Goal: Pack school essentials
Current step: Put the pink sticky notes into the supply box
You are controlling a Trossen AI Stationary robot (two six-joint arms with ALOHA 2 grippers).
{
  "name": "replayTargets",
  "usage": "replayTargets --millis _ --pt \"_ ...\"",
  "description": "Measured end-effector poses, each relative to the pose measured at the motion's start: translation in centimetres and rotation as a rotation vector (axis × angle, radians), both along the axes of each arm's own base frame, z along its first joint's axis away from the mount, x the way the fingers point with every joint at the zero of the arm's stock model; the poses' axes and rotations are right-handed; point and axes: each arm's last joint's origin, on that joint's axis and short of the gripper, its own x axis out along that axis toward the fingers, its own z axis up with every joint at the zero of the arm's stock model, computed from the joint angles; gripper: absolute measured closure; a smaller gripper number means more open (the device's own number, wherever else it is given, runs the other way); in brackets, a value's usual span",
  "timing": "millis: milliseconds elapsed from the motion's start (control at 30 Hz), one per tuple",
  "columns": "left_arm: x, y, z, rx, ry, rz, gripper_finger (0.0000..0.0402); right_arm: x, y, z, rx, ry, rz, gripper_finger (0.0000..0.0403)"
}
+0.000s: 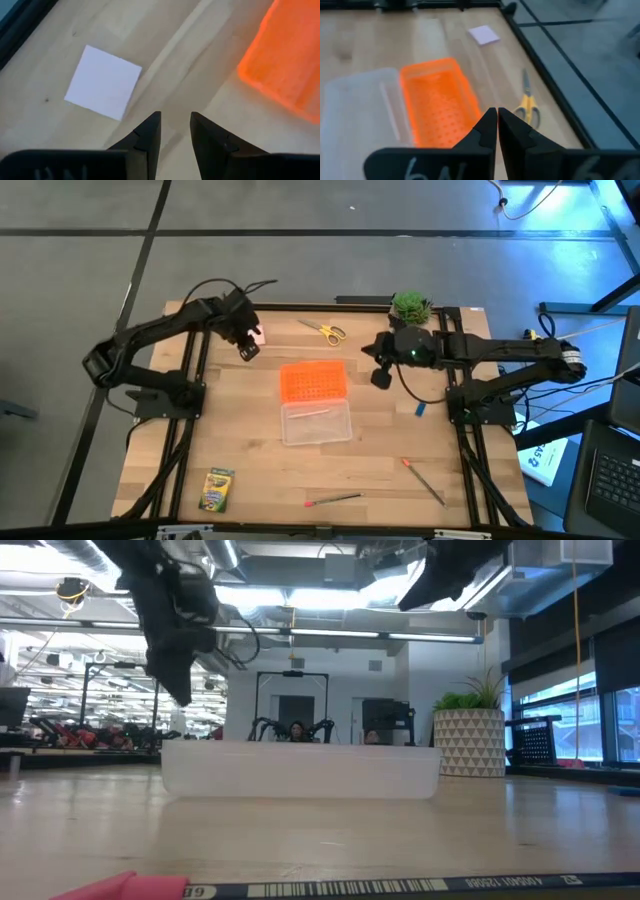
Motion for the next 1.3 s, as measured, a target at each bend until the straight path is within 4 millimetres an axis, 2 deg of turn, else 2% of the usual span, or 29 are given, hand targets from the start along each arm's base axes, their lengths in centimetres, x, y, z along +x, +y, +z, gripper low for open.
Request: replayTargets --millis 100,300,1133,1300 --pt "-0.1 0.8 -0.6 0.003 0.035 -0.038 0.0304 0.1 -0.6 0.1 -0.005 -0.022 -0.027 0.0383" --pt "-0.7 1.8 -0.9 0.005 0.039 -0.002 0.0304 0.1 -1.0 0.2 -0.002 -0.032 -0.041 0.0383" --pt "-0.9 1.8 -1.0 0.009 0.062 -0.006 0.0303 0.1 -1.0 0.2 -0.001 -0.031 -0.039 0.0383" --pt "-0.9 1.8 -1.0 0.052 0.091 -0.098 0.027 0.1 -1.0 0.2 -0.001 -0.031 -0.039 0.0383"
